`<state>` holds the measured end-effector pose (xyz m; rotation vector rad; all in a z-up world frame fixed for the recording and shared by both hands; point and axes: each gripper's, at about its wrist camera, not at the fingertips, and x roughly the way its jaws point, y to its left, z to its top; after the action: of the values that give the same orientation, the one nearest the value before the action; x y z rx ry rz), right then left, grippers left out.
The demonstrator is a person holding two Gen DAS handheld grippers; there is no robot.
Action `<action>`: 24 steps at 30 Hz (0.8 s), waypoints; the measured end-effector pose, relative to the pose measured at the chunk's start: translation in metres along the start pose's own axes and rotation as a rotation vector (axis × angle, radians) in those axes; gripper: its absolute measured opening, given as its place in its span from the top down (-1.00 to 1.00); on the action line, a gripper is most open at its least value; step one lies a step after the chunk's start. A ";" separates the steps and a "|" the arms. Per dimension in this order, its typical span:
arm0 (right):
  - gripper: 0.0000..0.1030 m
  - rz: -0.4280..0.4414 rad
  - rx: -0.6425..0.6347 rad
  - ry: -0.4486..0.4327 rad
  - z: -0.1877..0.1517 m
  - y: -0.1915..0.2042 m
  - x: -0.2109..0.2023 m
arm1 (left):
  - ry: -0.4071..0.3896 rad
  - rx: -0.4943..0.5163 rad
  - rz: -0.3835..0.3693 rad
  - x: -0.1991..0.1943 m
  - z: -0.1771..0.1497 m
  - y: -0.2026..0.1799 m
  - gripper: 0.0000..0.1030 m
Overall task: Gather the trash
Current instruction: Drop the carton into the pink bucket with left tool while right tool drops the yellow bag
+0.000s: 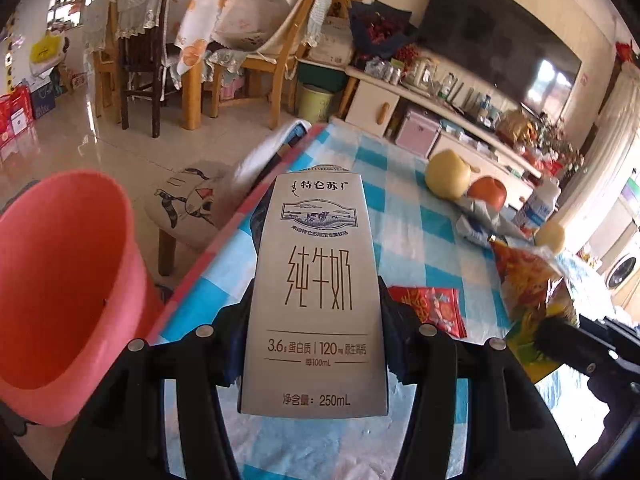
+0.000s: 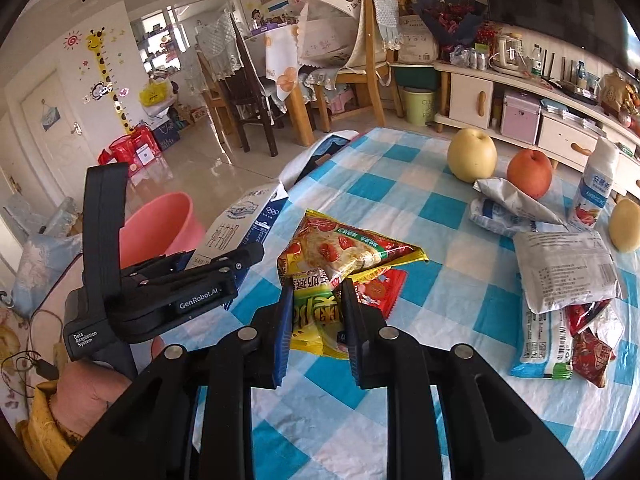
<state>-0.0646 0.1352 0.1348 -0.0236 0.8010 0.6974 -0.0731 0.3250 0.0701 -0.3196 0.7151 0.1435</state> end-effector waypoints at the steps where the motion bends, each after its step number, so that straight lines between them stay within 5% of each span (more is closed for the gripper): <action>1: 0.52 0.013 -0.003 -0.006 0.003 0.006 0.001 | -0.031 -0.027 0.011 -0.007 0.003 0.007 -0.07; 12: 0.52 0.197 -0.106 -0.033 0.054 0.108 0.033 | -0.294 -0.420 0.228 -0.066 0.014 0.108 -0.08; 20: 0.52 0.293 -0.170 -0.001 0.086 0.182 0.088 | -0.294 -0.657 0.309 -0.071 0.008 0.173 -0.08; 24: 0.36 0.257 -0.213 0.036 0.089 0.207 0.116 | -0.265 -0.710 0.330 -0.067 0.008 0.195 -0.10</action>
<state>-0.0705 0.3857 0.1693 -0.1278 0.7685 1.0261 -0.1643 0.5100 0.0734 -0.8414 0.4270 0.7479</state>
